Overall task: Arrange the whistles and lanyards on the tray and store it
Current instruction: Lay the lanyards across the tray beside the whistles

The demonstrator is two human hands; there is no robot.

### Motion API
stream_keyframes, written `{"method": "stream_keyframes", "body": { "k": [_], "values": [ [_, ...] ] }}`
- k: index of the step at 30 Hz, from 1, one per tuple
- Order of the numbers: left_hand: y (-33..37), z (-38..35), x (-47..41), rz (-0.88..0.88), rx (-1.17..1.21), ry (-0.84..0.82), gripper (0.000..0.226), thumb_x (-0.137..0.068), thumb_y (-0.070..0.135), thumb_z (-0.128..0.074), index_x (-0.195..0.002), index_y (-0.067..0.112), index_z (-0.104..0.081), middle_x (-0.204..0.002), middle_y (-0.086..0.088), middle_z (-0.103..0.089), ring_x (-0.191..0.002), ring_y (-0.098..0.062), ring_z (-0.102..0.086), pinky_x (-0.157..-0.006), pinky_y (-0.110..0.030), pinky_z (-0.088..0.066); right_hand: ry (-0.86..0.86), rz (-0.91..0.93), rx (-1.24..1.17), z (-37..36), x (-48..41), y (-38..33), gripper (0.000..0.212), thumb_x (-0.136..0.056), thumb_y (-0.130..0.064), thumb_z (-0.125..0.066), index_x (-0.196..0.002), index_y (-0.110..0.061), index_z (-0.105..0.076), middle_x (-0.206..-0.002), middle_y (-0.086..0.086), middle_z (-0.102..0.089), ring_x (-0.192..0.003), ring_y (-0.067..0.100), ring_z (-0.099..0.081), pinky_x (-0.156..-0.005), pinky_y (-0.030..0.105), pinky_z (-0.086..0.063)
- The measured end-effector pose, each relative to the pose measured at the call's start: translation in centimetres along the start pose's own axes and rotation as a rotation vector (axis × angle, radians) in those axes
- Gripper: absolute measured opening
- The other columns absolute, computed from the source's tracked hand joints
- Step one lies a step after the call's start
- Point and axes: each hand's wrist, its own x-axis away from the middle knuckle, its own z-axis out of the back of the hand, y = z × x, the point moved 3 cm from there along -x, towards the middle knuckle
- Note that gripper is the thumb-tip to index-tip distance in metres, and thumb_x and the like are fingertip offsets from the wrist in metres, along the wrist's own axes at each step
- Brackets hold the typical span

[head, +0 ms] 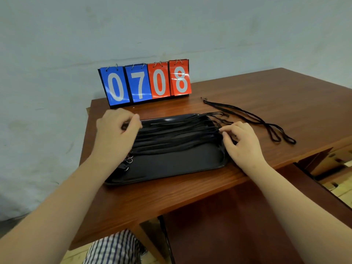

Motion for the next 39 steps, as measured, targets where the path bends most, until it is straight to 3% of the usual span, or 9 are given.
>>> {"method": "stream_keyframes", "body": {
  "k": [4,9,14,18,21,27,32,36,39],
  "values": [
    [4.4,-4.2,-3.1,-0.108,-0.024,-0.148,0.031,-0.1,0.034,-0.047,-0.08,0.022,-0.068,-0.086,0.009,-0.066,-0.092,-0.009,-0.056,-0.098,-0.049,-0.043,0.025,-0.151,-0.108,0.4,-0.5,0.7,0.016,-0.097,-0.018,-0.057,-0.105,-0.024,-0.069,-0.095,-0.015,-0.058,-0.096,0.007,-0.05,-0.073,0.012,-0.038],
    [7.4,-10.6,-5.8,-0.21,-0.107,-0.349,0.028,-0.1,0.035,-0.05,-0.089,0.018,-0.069,-0.089,0.005,-0.064,-0.087,-0.012,-0.057,-0.092,-0.046,-0.048,0.069,-0.292,-0.105,1.4,-3.5,4.3,0.017,-0.098,-0.018,-0.055,-0.107,-0.021,-0.069,-0.1,-0.005,-0.061,-0.083,0.008,-0.056,-0.068,0.012,-0.04],
    [8.5,-15.2,-8.0,-0.253,-0.119,-0.453,0.017,-0.099,0.03,-0.054,-0.111,0.023,-0.063,-0.097,0.008,-0.065,-0.095,-0.014,-0.059,-0.096,-0.046,-0.047,-0.002,-0.392,0.056,0.6,-6.6,9.2,0.024,-0.097,-0.02,-0.056,-0.119,-0.019,-0.065,-0.107,-0.002,-0.061,-0.1,0.017,-0.057,-0.083,0.028,-0.048],
    [9.8,-18.4,-10.1,-0.288,-0.128,-0.495,0.035,-0.098,0.022,-0.055,-0.132,0.019,-0.049,-0.094,0.008,-0.066,-0.092,-0.015,-0.063,-0.095,-0.046,-0.05,-0.074,-0.356,0.221,-0.7,-7.4,9.9,0.035,-0.097,-0.029,-0.058,-0.13,-0.017,-0.058,-0.121,0.003,-0.058,-0.116,0.025,-0.049,-0.095,0.038,-0.046],
    [11.0,-21.2,-11.2,-0.313,-0.171,-0.526,0.034,-0.099,0.019,-0.052,-0.132,0.019,-0.048,-0.096,0.006,-0.066,-0.095,-0.018,-0.061,-0.096,-0.047,-0.049,-0.107,-0.364,0.291,-1.1,-7.5,10.0,0.041,-0.097,-0.033,-0.058,-0.134,-0.015,-0.055,-0.127,0.005,-0.056,-0.119,0.027,-0.047,-0.096,0.039,-0.044],
    [13.7,-26.8,-11.4,-0.418,-0.38,-0.602,0.029,-0.097,0.019,-0.051,-0.125,0.024,-0.054,-0.118,-0.001,-0.06,-0.114,-0.027,-0.05,-0.097,-0.044,-0.04,-0.099,-0.414,0.317,-1.4,-7.3,10.6,0.024,-0.099,-0.031,-0.054,-0.11,-0.012,-0.064,-0.113,0.006,-0.057,-0.112,0.027,-0.049,-0.079,0.035,-0.044],
    [14.6,-29.3,-11.0,-0.485,-0.455,-0.628,0.036,-0.097,0.015,-0.051,-0.132,0.025,-0.051,-0.13,-0.004,-0.054,-0.119,-0.029,-0.046,-0.099,-0.043,-0.04,-0.127,-0.373,0.362,-1.7,-7.3,10.8,0.022,-0.101,-0.025,-0.049,-0.111,-0.008,-0.057,-0.115,0.009,-0.055,-0.111,0.027,-0.048,-0.077,0.03,-0.034],
    [14.8,-30.7,-11.0,-0.529,-0.523,-0.62,0.042,-0.095,0.005,-0.046,-0.131,0.024,-0.053,-0.131,-0.003,-0.052,-0.117,-0.032,-0.042,-0.085,-0.035,-0.03,-0.035,-0.308,0.377,-1.4,-7.2,10.5,0.013,-0.098,-0.015,-0.047,-0.107,-0.009,-0.053,-0.112,0.009,-0.055,-0.105,0.026,-0.048,-0.084,0.031,-0.037],
    [14.9,-31.0,-11.5,-0.569,-0.587,-0.577,0.03,-0.098,0.011,-0.046,-0.122,0.021,-0.06,-0.128,-0.003,-0.055,-0.114,-0.032,-0.043,-0.08,-0.035,-0.03,0.09,-0.267,0.373,-1.3,-7.1,10.3,0.008,-0.097,-0.015,-0.049,-0.101,-0.01,-0.053,-0.104,0.008,-0.056,-0.096,0.025,-0.048,-0.078,0.031,-0.032]
  ]
}}
